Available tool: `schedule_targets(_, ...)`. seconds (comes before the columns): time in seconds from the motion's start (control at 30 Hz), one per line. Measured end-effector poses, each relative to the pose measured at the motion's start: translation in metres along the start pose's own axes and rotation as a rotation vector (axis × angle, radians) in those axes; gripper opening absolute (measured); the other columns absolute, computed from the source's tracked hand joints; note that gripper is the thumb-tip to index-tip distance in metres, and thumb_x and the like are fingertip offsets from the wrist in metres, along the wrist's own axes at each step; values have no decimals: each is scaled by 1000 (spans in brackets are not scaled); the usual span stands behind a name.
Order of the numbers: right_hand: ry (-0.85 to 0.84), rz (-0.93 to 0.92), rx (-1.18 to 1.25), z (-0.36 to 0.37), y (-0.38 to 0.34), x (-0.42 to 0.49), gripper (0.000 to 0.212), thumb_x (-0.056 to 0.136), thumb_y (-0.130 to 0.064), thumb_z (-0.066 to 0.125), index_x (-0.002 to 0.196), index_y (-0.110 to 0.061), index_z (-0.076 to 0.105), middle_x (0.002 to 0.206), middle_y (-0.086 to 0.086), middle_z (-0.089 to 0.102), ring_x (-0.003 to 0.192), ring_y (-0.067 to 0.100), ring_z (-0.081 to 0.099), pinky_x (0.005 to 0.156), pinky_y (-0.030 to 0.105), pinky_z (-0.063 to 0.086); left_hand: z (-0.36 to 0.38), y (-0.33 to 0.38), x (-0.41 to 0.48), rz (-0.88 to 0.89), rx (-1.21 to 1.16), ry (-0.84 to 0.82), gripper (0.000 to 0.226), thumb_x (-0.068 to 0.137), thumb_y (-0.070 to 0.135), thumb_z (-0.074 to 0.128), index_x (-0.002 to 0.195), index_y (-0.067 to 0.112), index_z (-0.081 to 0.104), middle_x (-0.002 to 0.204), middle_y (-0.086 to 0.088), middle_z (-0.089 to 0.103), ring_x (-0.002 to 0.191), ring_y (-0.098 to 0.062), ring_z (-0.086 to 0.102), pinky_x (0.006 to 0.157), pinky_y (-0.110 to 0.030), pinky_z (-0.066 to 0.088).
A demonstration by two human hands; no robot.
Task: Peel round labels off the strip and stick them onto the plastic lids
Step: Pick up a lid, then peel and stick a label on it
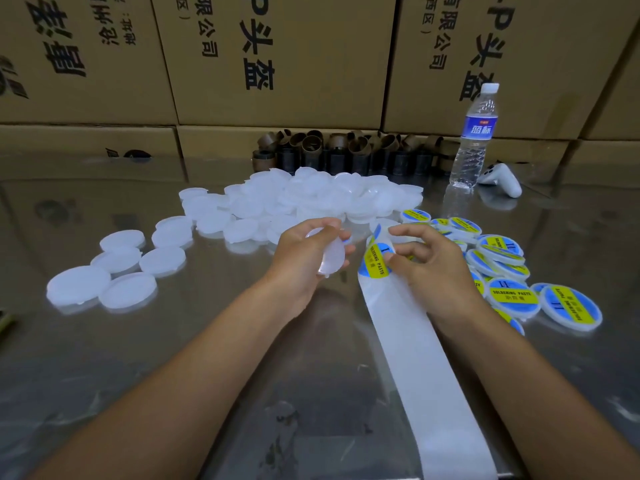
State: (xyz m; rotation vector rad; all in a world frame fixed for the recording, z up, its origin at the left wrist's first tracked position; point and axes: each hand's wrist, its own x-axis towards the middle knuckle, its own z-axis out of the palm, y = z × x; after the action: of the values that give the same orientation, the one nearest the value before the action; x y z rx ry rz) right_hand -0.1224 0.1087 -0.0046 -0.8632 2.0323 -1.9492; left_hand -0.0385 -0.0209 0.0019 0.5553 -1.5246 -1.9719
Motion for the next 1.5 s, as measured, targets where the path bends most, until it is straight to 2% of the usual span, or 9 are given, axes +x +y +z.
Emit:
schedule_targets(0.07, 15, 9, 65, 0, 1, 1, 25, 85, -2, 65, 97, -23, 62, 63, -12, 65, 56, 3, 52, 52, 15, 39, 1, -1, -2, -26, 91, -13, 11, 97, 14, 54, 97, 10, 64, 99, -11, 68, 82, -26, 65, 73, -36, 53)
schedule_targets(0.2, 15, 6, 185, 0, 2, 3, 25, 84, -3, 66, 94, -25, 64, 75, -6, 67, 76, 17, 59, 73, 33, 45, 3, -4, -5, -105, 238, -112, 37, 96, 32, 55, 111, -1, 66, 112, -23, 67, 87, -29, 63, 88, -47, 49)
schedule_targets(0.37, 10, -39, 174, -1, 1, 3, 23, 80, -1, 71, 84, -23, 63, 66, -12, 67, 62, 4, 61, 57, 19, 49, 1, -6, -3, -127, 176, -137, 36, 94, 29, 59, 113, 0, 66, 119, -21, 65, 107, -38, 63, 100, -48, 46)
schedule_targets(0.57, 74, -162, -56, 4, 3, 1, 20, 77, -10, 75, 78, -22, 60, 70, -3, 65, 61, 8, 61, 66, 28, 54, 0, -10, 1, -86, 16, -101, 21, 88, 15, 66, 106, 4, 65, 99, -16, 70, 80, -25, 67, 82, -40, 54)
schedule_targets(0.67, 144, -370, -329, 3, 7, 0, 23, 77, -14, 76, 88, -28, 61, 74, -6, 56, 61, 5, 53, 61, 15, 44, 3, -13, 0, -77, 23, -102, 2, 87, 12, 67, 89, 13, 67, 81, -5, 71, 70, -19, 67, 75, -35, 54)
schedule_targets(0.77, 187, -479, -525, 1, 10, 0, 29, 76, -19, 76, 103, -29, 69, 81, -13, 45, 71, -3, 46, 64, 8, 35, 4, -14, -1, -86, 31, -164, 12, 89, 12, 64, 100, 8, 69, 91, -10, 72, 80, -23, 68, 84, -40, 54)
schedule_targets(0.97, 204, -455, -535, 1, 10, 1, 30, 75, -22, 78, 103, -30, 72, 95, -6, 40, 93, 5, 43, 74, 22, 38, 2, -9, -2, -154, 19, -252, 36, 95, 22, 54, 119, -3, 61, 118, -21, 66, 102, -31, 65, 98, -45, 49)
schedule_targets(1.37, 130, -485, -510, 2, 5, -3, 11, 77, -16, 75, 77, -25, 68, 87, -14, 46, 90, 11, 49, 71, 9, 32, 3, -9, 0, -163, 55, -225, 31, 95, 21, 55, 114, -3, 65, 112, -23, 67, 91, -30, 66, 91, -44, 51)
schedule_targets(1.5, 58, -364, -293, 6, -1, -5, 26, 88, -29, 63, 62, -23, 62, 88, -4, 49, 82, 2, 50, 67, 6, 34, 3, -9, 0, -146, 110, -178, 30, 96, 20, 56, 114, -3, 64, 113, -23, 67, 101, -37, 66, 94, -48, 50)
